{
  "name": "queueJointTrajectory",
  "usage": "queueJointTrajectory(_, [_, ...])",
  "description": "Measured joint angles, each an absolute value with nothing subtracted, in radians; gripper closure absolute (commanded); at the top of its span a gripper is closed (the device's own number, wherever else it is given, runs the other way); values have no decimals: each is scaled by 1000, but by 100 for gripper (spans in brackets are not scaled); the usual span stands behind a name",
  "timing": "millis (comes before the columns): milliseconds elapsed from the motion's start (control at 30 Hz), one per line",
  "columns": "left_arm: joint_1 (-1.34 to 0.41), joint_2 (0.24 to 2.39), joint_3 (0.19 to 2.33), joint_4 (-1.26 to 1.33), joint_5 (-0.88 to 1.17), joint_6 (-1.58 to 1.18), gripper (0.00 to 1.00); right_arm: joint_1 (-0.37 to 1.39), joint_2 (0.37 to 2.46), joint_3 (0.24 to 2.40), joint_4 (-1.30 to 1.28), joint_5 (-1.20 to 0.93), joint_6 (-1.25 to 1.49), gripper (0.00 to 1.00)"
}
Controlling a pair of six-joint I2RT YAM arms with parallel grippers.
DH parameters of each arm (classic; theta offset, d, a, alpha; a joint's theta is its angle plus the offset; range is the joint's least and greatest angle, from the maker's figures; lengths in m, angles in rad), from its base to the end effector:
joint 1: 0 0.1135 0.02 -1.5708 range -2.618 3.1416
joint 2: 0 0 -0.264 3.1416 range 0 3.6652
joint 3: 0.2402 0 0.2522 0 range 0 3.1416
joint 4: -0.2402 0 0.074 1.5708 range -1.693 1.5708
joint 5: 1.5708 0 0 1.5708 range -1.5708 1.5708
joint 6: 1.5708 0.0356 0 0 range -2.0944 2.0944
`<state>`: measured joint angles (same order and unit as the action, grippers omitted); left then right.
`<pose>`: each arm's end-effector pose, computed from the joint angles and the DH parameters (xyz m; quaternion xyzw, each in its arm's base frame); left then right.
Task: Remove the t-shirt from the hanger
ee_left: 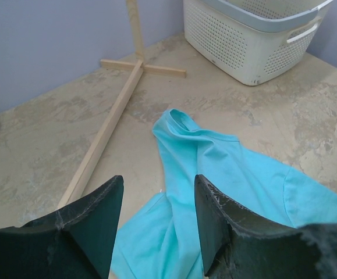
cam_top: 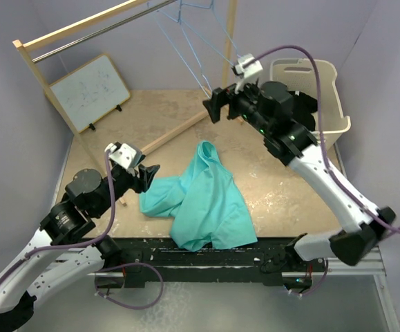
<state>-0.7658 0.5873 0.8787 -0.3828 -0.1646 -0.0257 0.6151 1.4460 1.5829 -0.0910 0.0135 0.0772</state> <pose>0.0951 -0.0833 0.3777 0.2146 0.7064 -0.2029 0.6433 0.2707 0.1907 0.4733 -0.1788 0.6671 0.2410 0.6818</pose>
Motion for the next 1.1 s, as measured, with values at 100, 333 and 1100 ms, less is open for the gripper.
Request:
queueJointTrajectory(100, [-766,594,878,-383,-166,-25,44,615,1287,1467,-98,27,85,0])
queueJointTrajectory(333, [-765,602,878,-383,-172,-25,44,623,1044,1205,-112,-85,236,0])
queueJointTrajectory(1100, [-759,597,871,-382,-186,-25,45,986,1629,880,15,134,666,0])
